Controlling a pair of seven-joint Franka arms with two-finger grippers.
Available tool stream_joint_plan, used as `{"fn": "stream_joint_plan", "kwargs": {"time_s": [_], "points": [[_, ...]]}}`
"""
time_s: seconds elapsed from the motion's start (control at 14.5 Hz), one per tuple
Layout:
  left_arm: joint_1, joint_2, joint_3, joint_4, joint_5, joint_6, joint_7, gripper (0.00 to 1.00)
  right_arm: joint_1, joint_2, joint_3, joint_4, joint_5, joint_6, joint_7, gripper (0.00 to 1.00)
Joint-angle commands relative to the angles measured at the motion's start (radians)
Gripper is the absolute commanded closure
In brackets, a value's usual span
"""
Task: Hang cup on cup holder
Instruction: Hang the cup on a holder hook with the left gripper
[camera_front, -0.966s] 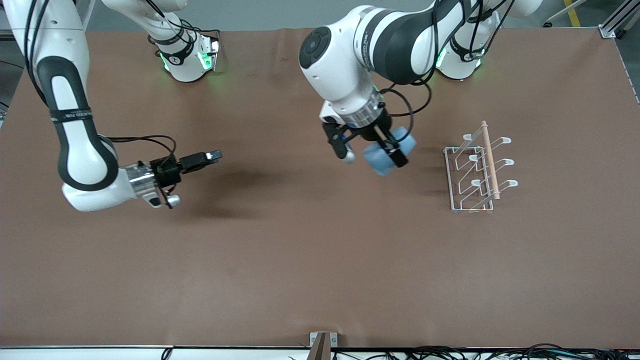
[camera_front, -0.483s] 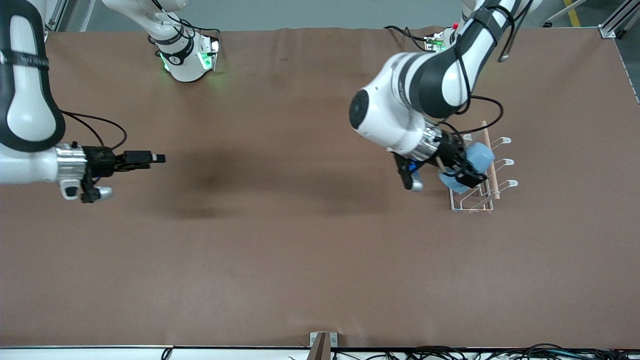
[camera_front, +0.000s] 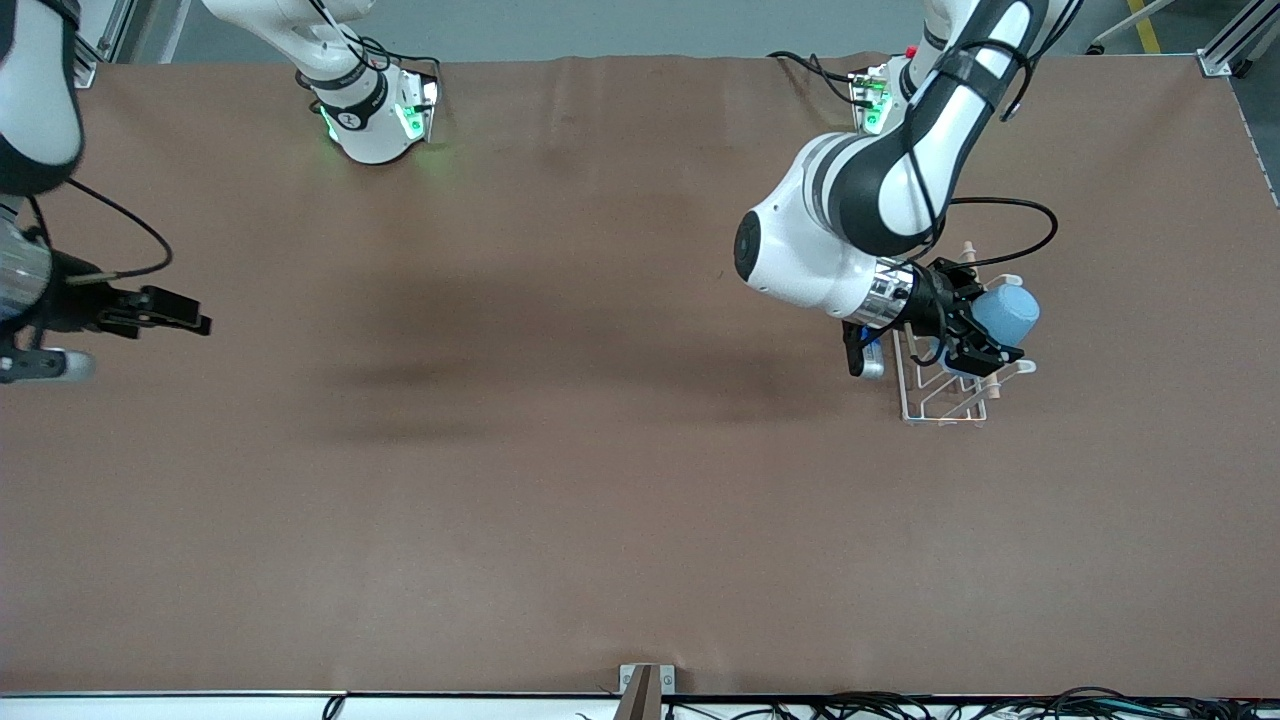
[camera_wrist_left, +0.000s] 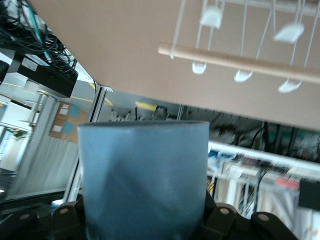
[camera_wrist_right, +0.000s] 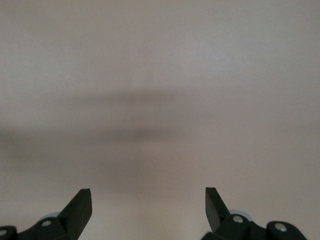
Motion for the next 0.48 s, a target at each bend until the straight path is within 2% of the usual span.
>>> {"fn": "stream_joint_plan", "kwargs": {"time_s": [0.0, 0.28, 0.41], "points": [[0.014, -0.004, -0.01, -0.072, 0.047, 0.042, 0.029, 0.81, -0.003, 0.016, 0.002, 0.158, -0.025, -0.126, 0.039, 0.0], [0.026, 0.055, -0.008, -0.069, 0.094, 0.096, 0.105, 0.8, -0.008, 0.01, -0.004, 0.199, -0.028, -0.137, 0.01, 0.0], [0.026, 0.08, -0.008, -0.069, 0.119, 0.097, 0.157, 0.8, -0.005, -0.013, -0.004, 0.194, -0.037, -0.188, -0.002, 0.0]]}}
